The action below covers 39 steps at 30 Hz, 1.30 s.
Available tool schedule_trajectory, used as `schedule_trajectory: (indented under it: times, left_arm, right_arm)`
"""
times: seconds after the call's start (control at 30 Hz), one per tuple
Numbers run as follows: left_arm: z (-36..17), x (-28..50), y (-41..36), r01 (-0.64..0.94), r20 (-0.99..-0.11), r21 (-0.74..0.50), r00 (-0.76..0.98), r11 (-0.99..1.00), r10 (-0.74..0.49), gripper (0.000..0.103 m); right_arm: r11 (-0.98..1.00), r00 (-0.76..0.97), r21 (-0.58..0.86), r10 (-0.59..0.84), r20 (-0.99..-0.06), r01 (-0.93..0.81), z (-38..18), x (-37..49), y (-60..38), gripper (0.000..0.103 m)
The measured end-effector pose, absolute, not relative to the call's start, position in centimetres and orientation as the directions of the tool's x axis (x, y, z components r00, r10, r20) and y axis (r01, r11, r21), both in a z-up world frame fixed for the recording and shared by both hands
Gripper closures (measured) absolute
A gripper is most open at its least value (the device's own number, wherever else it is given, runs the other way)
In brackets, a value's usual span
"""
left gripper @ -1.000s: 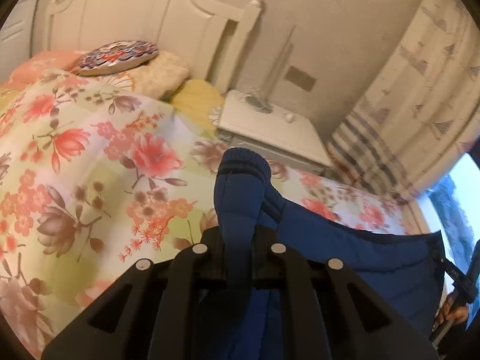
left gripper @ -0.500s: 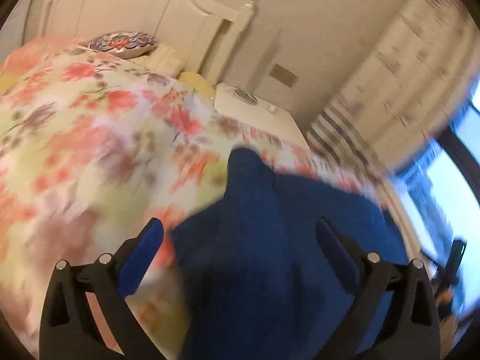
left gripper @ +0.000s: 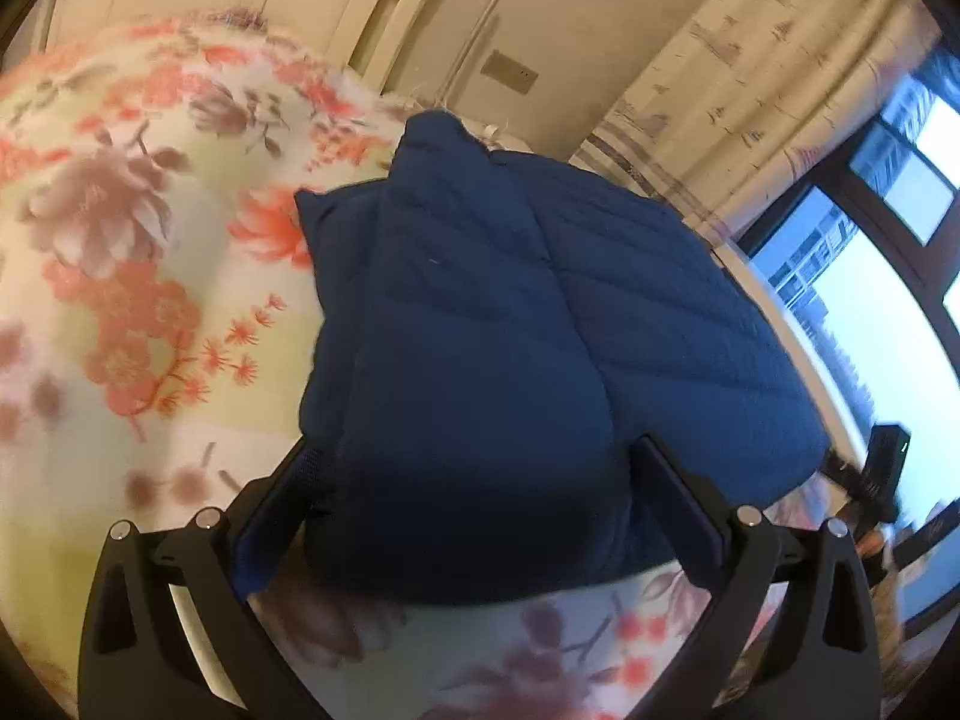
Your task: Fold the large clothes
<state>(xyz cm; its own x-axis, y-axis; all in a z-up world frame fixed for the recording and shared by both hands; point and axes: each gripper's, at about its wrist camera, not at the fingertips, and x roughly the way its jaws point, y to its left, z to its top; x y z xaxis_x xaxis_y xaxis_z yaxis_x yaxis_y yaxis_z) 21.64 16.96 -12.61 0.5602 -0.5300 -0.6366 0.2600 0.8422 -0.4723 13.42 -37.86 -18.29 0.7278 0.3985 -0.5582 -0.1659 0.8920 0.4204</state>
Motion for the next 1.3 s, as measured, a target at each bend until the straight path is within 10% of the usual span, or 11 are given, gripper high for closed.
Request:
schedule_trajectory:
  times: [0.17, 0.37, 0.7, 0.8, 0.97, 1.3]
  left_arm:
    - [-12.0, 19.5, 16.6, 0.29, -0.61, -0.421, 0.61, 0.859, -0.505, 0.065]
    - [-12.7, 14.2, 18.9, 0.26, -0.56, -0.471, 0.65, 0.843, -0.514, 0.068]
    - [-13.3, 8.5, 21.3, 0.238, -0.571, -0.48, 0.646, 0.845, -0.506, 0.058]
    - [-13.0, 7.7, 22.1, 0.169, -0.597, -0.427, 0.686, 0.888, -0.417, 0.021]
    - [-7.1, 4.2, 22.2, 0.006, -0.527, -0.159, 0.845, 0.987, -0.09, 0.003]
    - [0.2, 8.2, 4.1, 0.145, -0.423, 0.135, 0.903, 0.98, -0.076, 0.002]
  right_arm:
    - [0.934, 0.756, 0.31, 0.331, -0.564, -0.177, -17.5, 12.5, -35.8, 0.055]
    - [0.958, 0.781, 0.239, 0.272, -0.562, -0.162, -17.1, 10.5, -33.6, 0.062]
    - [0.936, 0.752, 0.287, 0.338, -0.566, -0.204, -17.5, 3.4, -32.5, 0.062]
    - [0.94, 0.737, 0.286, 0.324, -0.593, -0.184, -17.4, 2.6, -32.8, 0.057]
    - [0.969, 0.822, 0.232, 0.203, -0.532, -0.089, -13.1, 0.3, -33.8, 0.03]
    - [0.963, 0.899, -0.142, 0.156, -0.409, -0.231, -6.8, 5.9, -16.9, 0.024]
